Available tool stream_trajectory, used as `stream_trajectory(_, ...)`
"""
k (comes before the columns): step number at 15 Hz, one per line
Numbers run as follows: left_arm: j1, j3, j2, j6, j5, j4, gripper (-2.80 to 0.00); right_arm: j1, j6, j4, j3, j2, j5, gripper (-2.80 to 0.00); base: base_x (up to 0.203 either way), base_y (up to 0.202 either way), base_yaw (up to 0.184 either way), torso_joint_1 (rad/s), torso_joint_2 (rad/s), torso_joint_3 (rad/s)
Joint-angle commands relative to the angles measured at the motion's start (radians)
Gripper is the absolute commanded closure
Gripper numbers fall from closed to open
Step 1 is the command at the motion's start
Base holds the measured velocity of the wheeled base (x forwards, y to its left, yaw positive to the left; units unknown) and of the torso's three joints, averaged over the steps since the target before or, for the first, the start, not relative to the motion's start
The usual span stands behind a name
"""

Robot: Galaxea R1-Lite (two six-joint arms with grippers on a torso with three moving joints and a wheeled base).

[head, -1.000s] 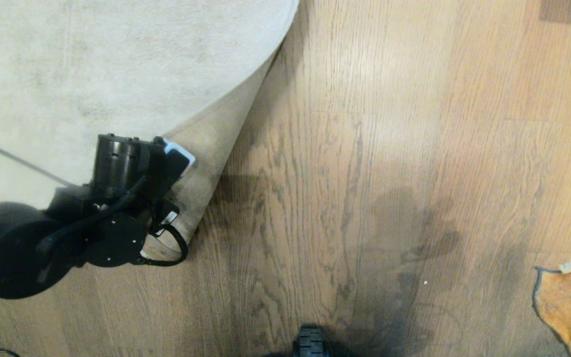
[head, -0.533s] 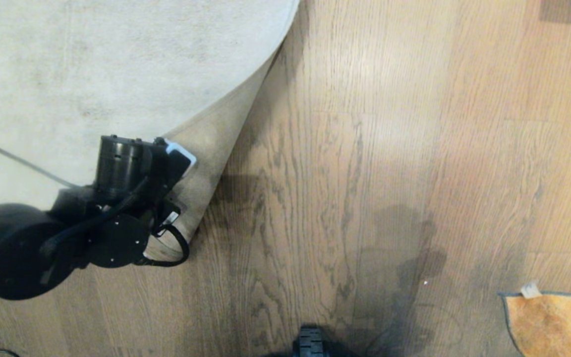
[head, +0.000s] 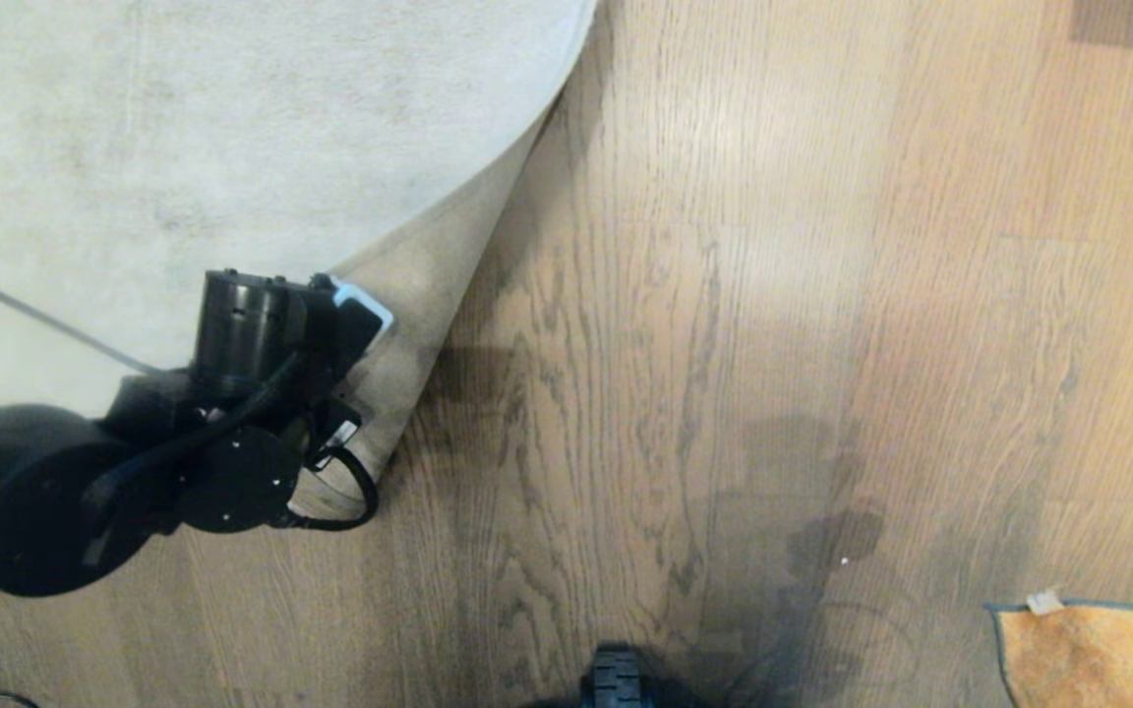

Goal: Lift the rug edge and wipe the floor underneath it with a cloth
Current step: Lay down the carpet

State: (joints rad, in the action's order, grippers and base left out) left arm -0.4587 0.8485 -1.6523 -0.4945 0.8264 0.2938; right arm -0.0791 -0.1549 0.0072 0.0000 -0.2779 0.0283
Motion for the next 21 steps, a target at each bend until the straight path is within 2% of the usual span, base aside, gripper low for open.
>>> stream_trajectory(1,0.000,0.001,-0.001,-0.003,0.004,0.002,0.00,-0.001,-0.002,0.000,0.000,-0.003,0.001,0.00,0.000,0.000,0.000,0.000,0.00,0.000)
stream_trajectory(6,-0.008,0.000,-0.019,0.008,0.005,0.018,0.00,0.002,-0.002,0.000,0.000,-0.003,0.001,0.00,0.000,0.000,0.000,0.000,0.00,0.000)
stream_trajectory(10,-0.015,0.000,-0.021,0.010,0.005,0.024,0.00,0.089,-0.002,0.000,0.000,0.036,0.001,0.00,0.000,0.000,0.000,0.000,0.00,0.000)
stream_trajectory(16,-0.017,0.006,-0.010,0.010,0.007,0.024,0.00,0.083,0.000,0.000,0.000,0.275,0.002,0.00,0.000,0.000,0.000,0.000,0.00,0.000)
stream_trajectory(21,-0.052,0.015,0.048,0.005,0.006,0.022,0.00,0.082,0.001,0.000,0.000,0.278,0.002,0.00,0.000,0.000,0.000,0.000,0.00,0.000)
